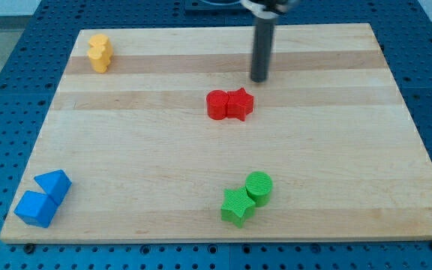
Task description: Slide the red blocks towards the center right of the board
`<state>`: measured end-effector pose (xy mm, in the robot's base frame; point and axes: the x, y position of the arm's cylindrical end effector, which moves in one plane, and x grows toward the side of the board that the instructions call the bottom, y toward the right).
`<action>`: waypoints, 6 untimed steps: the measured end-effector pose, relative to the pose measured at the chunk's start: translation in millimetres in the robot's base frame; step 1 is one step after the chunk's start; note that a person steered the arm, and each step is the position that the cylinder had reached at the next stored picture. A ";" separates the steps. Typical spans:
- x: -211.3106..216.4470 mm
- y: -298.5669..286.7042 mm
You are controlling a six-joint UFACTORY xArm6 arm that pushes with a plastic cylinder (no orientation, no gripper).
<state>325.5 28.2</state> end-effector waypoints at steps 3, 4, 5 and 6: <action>72.2 -128.9; 76.7 -60.3; 79.9 13.1; 81.0 47.9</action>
